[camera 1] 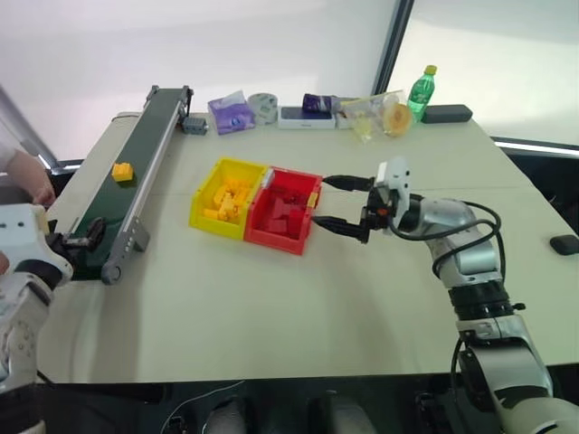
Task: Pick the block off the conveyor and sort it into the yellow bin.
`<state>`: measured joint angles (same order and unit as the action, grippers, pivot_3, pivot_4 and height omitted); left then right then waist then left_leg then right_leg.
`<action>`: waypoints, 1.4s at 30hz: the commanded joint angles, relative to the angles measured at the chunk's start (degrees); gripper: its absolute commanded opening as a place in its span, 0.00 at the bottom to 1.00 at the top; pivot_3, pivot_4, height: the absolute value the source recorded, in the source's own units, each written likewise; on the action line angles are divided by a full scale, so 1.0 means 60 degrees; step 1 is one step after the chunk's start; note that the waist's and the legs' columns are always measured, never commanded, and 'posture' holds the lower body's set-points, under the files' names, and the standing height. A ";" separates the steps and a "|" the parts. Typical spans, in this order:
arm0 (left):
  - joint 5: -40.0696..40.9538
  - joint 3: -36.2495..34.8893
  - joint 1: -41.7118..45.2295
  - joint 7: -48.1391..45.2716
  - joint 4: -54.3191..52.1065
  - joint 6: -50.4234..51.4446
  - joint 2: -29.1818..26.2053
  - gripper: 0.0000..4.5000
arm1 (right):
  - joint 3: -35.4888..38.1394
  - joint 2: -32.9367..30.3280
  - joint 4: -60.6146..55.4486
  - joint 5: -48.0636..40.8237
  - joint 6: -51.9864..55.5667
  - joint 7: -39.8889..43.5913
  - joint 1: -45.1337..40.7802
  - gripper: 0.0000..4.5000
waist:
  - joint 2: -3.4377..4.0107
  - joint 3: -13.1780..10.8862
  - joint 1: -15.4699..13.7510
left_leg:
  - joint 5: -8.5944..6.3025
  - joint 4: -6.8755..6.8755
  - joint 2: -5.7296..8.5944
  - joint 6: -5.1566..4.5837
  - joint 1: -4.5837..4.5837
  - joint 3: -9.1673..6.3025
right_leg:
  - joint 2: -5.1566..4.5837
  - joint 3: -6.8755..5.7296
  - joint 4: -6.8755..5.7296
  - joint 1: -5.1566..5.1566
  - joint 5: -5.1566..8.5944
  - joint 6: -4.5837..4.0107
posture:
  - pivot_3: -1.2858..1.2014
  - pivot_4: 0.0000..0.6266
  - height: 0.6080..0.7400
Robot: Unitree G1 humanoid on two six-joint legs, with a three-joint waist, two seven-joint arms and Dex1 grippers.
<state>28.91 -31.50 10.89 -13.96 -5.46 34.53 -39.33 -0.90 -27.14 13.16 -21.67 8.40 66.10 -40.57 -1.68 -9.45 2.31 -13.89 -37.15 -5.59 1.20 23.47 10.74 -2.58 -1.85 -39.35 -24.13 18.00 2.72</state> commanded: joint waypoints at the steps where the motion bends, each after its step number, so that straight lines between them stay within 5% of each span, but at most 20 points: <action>1: -0.0281 0.0307 0.0554 -0.0211 0.0562 -0.0108 -0.0180 0.99 | 0.0164 0.0000 -0.0423 -0.0190 -0.0016 -0.0060 -0.0016 1.00 | 0.0000 0.0000 0.0004 | 0.0000 0.0001 0.0000 0.0000 0.0000 0.0000 | 0.0001 0.0000 0.0000 -0.0001 0.0000 0.0000 | 0.52 0.24 1.00; 21: -0.0741 0.0626 0.1675 -0.1144 0.2135 -0.0064 -0.0472 0.99 | 0.0226 -0.0005 -0.0580 -0.0151 -0.0008 -0.0362 0.0235 1.00 | 0.0000 0.0000 0.0008 | 0.0000 -0.0002 -0.0002 0.0001 0.0002 0.0007 | 0.0002 0.0000 -0.0002 -0.0008 -0.0001 0.0001 | 0.52 0.24 1.00; 24: -0.0764 0.0657 0.1629 -0.1157 0.2167 0.0070 -0.0403 0.80 | 0.0232 -0.0012 -0.0563 -0.0146 -0.0034 -0.0379 0.0231 1.00 | 0.0000 0.0000 0.0010 | 0.0000 -0.0001 -0.0002 0.0001 0.0002 0.0007 | 0.0002 0.0000 -0.0003 -0.0008 -0.0001 0.0001 | 0.52 0.24 1.00; 29: -0.0865 0.0579 0.1548 -0.1110 0.2047 0.0103 -0.0455 0.27 | 0.0263 -0.0070 -0.0596 -0.0136 -0.0033 -0.0426 0.0229 1.00 | 0.0000 0.0000 0.0007 | 0.0000 -0.0002 -0.0002 0.0001 0.0002 0.0007 | 0.0002 0.0001 -0.0003 -0.0008 0.0000 0.0001 | 0.52 0.24 1.00; 42: 0.0964 0.1148 0.1216 -0.2806 -0.0854 0.0317 0.0358 0.28 | 0.0236 -0.0116 -0.0686 -0.0221 0.0143 -0.0501 0.0093 1.00 | 0.0000 0.0000 -0.0014 | 0.0001 -0.0004 -0.0002 0.0002 0.0003 0.0007 | 0.0000 0.0002 -0.0007 -0.0008 -0.0001 0.0002 | 0.52 0.24 1.00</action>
<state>34.29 -25.26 18.11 -29.95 -7.89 37.24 -36.97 -0.84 -27.71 11.30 -21.67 9.55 63.16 -38.75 -1.68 -9.45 2.23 -13.88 -37.18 -5.61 1.22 23.49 10.77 -2.56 -1.84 -39.39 -24.18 18.00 2.73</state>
